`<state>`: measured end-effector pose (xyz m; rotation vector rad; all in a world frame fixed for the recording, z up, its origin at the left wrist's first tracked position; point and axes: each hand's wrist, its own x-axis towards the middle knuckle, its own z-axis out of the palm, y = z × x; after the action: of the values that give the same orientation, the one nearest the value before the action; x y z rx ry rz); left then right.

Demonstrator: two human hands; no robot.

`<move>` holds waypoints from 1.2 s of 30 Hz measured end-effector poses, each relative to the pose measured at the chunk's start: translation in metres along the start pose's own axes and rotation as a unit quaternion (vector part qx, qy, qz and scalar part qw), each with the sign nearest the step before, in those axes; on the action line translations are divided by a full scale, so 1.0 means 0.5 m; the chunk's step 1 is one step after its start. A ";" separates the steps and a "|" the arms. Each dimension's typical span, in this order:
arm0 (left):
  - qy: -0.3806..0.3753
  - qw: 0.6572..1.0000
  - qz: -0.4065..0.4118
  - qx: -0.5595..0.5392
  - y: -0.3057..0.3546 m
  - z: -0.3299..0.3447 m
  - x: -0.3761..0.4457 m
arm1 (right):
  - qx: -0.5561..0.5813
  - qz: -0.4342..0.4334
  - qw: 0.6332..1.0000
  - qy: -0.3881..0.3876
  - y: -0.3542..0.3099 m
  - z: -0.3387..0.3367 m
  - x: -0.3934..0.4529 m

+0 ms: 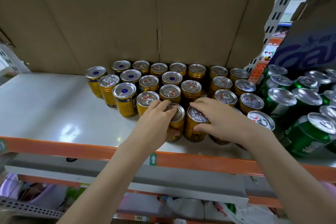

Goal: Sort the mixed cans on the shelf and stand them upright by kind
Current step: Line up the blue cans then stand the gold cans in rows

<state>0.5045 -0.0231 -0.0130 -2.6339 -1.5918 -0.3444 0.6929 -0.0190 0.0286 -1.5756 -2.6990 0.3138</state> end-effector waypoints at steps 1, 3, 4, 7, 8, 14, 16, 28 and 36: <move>0.005 1.000 0.001 -0.004 0.001 0.001 0.004 | -0.001 0.002 1.000 -0.002 0.003 0.000 0.001; 0.002 1.000 0.001 -0.009 0.006 -0.003 0.009 | 0.000 0.005 1.000 -0.003 0.007 0.001 0.002; -0.005 1.000 -0.002 -0.006 0.008 -0.004 0.010 | 0.001 0.008 1.000 -0.001 0.009 0.002 0.002; -0.002 1.000 -0.006 -0.015 0.020 -0.007 0.012 | -0.003 0.019 1.000 0.009 0.014 0.005 -0.002; 0.000 1.000 -0.004 -0.017 0.023 -0.010 0.013 | -0.004 0.022 1.000 0.009 0.015 0.006 -0.004; -0.022 1.000 0.001 -0.020 0.017 -0.010 0.016 | 0.002 0.023 1.000 0.010 0.016 0.008 -0.009; -0.032 0.999 0.005 -0.011 0.016 -0.013 0.017 | 0.005 0.023 1.000 0.011 0.015 0.009 -0.011; -0.016 0.996 0.091 -0.010 -0.025 -0.014 0.034 | 0.036 0.066 0.997 -0.002 0.005 -0.003 -0.002; -0.032 0.988 0.111 -0.100 -0.060 -0.059 0.069 | 0.098 0.117 0.986 0.073 0.003 -0.020 0.016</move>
<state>0.4889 0.0165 0.0207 -2.9652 -1.3236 -0.4332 0.6911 -0.0099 0.0372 -1.7784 -2.3004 0.4307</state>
